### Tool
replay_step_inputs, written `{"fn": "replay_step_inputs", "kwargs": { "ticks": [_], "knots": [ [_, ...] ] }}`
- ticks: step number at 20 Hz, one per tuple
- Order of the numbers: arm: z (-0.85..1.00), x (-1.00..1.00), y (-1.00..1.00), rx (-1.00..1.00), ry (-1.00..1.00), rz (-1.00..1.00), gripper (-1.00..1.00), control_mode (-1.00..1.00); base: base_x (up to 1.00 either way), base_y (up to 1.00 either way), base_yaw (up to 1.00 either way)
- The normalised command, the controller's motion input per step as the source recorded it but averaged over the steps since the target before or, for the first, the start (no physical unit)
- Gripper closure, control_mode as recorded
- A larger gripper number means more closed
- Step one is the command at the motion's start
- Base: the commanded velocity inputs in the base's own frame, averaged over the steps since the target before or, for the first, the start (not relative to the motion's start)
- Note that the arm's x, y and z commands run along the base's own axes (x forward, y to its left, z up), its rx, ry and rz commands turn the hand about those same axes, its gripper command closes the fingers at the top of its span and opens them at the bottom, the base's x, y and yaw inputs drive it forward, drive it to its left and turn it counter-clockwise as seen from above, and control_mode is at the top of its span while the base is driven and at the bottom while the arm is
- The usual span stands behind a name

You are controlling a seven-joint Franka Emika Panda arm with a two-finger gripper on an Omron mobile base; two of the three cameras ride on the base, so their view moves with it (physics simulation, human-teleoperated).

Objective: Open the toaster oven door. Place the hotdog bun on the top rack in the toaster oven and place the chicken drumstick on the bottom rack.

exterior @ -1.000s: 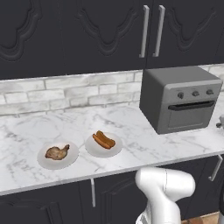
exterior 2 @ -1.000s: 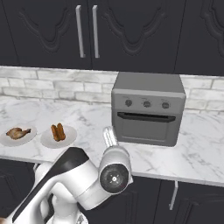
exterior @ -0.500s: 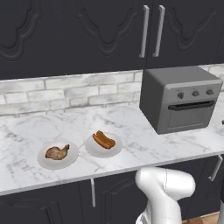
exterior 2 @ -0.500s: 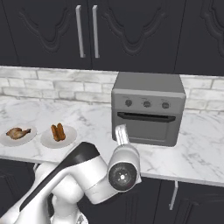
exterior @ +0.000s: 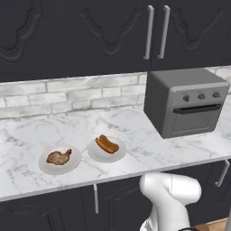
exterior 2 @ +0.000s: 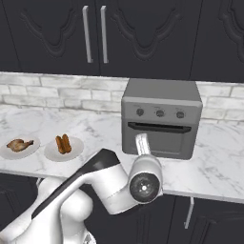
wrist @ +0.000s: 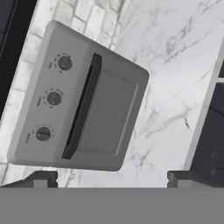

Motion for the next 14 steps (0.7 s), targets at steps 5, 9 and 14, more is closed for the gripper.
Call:
{"fn": "replay_step_inputs", "kwargs": {
  "ticks": [5, 9, 14],
  "knots": [
    [-0.02, 0.21, -0.18, 0.00, 0.00, 0.00, -1.00, -1.00, 0.00, 0.00, 0.00],
    [-0.01, 0.28, -0.11, 0.01, -0.04, 0.00, -1.00, -1.00, 0.00, 0.00, 0.00],
    [0.00, 0.29, 0.00, 0.05, -0.15, 0.00, -1.00, -1.00, 0.00, 0.00, 0.00]
  ]
}}
